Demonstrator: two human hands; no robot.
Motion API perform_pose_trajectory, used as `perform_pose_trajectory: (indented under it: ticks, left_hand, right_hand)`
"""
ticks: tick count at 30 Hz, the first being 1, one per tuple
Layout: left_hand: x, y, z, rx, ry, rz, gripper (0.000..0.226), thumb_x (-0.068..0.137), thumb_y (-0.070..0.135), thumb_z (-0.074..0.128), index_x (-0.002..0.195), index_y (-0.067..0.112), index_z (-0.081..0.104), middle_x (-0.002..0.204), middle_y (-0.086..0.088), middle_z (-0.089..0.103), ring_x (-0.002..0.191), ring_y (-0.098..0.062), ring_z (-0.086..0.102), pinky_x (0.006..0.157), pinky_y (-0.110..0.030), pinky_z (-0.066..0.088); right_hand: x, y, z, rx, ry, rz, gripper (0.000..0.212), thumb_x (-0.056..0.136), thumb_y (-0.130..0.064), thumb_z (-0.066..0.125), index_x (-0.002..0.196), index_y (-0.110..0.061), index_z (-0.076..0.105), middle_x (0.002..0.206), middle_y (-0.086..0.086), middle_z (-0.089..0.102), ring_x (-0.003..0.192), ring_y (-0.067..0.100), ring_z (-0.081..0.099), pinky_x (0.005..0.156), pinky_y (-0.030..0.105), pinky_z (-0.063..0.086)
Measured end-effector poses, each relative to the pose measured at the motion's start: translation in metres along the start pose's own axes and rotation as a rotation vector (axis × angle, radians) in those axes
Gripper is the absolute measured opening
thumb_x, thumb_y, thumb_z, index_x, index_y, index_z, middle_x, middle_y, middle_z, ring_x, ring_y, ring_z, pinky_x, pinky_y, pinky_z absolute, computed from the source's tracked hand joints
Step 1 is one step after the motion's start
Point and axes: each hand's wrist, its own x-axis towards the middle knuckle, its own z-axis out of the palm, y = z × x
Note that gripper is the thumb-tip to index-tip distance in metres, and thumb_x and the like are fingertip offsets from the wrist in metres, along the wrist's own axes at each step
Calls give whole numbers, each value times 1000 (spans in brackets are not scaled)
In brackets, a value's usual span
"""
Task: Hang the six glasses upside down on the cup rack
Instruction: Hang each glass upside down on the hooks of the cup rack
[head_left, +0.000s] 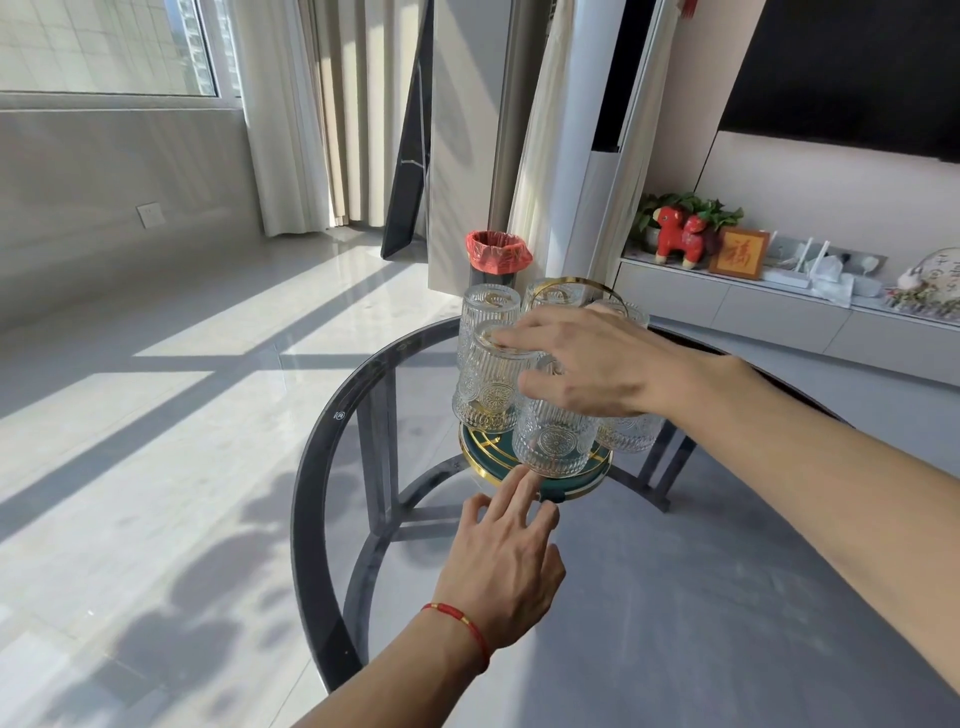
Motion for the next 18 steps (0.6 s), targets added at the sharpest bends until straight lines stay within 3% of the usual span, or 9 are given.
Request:
perform_pose_trajectory:
  ticks: [4, 18]
  left_hand:
    - [0, 1, 0, 4, -3, 3, 33, 96, 39, 33, 115, 20, 53, 156, -10, 38, 150, -30, 25, 102, -51, 42]
    - [0, 1, 0, 26, 29, 10, 29, 95, 37, 40, 112, 19, 55, 153, -12, 42, 147, -33, 30, 99, -51, 44]
  right_hand:
    - [2, -8, -3, -7, 1, -29, 69, 89, -59, 36, 154, -36, 40, 149, -3, 49, 135, 18, 47, 113, 53, 29]
    - [0, -18, -1, -63, -12, -27, 71, 89, -55, 43, 157, -34, 35, 154, -2, 43, 140, 20, 43, 116, 53, 29]
